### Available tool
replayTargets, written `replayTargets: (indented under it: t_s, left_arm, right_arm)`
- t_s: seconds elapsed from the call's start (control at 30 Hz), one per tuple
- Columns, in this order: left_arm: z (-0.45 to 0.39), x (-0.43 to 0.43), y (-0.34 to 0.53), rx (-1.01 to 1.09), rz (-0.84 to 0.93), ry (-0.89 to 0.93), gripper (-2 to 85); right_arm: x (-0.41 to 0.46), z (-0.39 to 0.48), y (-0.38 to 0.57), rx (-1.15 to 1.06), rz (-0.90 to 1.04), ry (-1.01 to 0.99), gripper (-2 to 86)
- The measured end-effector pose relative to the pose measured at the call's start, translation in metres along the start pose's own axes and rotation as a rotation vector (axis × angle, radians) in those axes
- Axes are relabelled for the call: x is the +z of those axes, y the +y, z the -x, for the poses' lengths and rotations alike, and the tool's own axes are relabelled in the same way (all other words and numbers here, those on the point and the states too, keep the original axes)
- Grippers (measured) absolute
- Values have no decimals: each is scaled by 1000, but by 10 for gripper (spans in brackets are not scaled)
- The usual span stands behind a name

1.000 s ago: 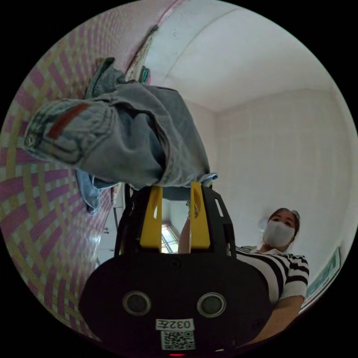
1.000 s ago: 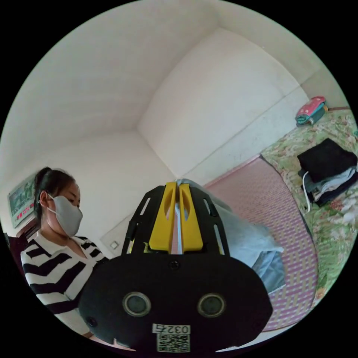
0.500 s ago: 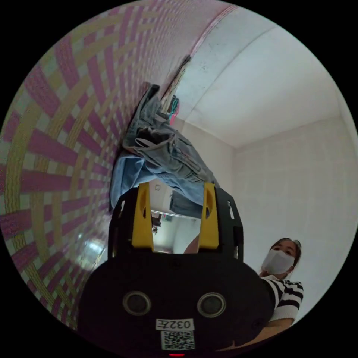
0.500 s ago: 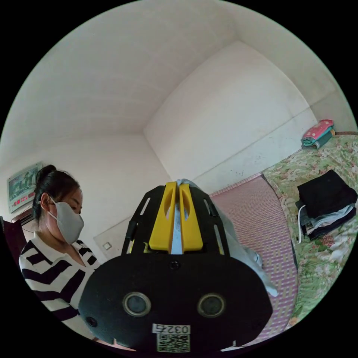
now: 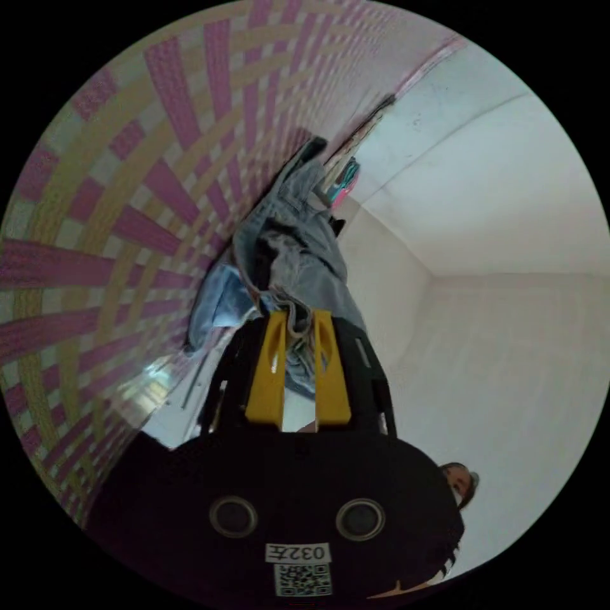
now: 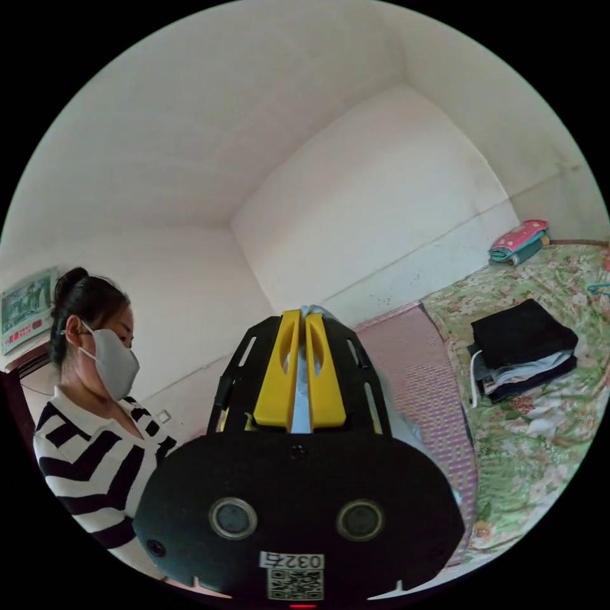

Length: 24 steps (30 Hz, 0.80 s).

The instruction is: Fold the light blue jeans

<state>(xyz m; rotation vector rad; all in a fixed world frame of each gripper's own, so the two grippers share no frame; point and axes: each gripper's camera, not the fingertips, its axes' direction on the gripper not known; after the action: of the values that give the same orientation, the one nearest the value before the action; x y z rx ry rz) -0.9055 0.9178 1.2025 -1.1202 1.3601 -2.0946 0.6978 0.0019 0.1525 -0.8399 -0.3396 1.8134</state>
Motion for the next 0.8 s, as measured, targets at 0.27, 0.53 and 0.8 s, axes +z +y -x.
replayTargets:
  t_s: [0.27, 0.53, 0.8]
  left_arm:
    - [-238, 4, -47, 624, 18, 129, 4]
    - [-359, -220, 90, 1267, -105, 83, 3]
    - [-145, -491, 123, 566, -696, -599, 7]
  right_arm:
    - [51, -3, -13, 24, 73, 96, -10]
    - [201, 50, 19, -50, 390, -292, -8]
    - [423, 31, 175, 192, 1048, -295, 44]
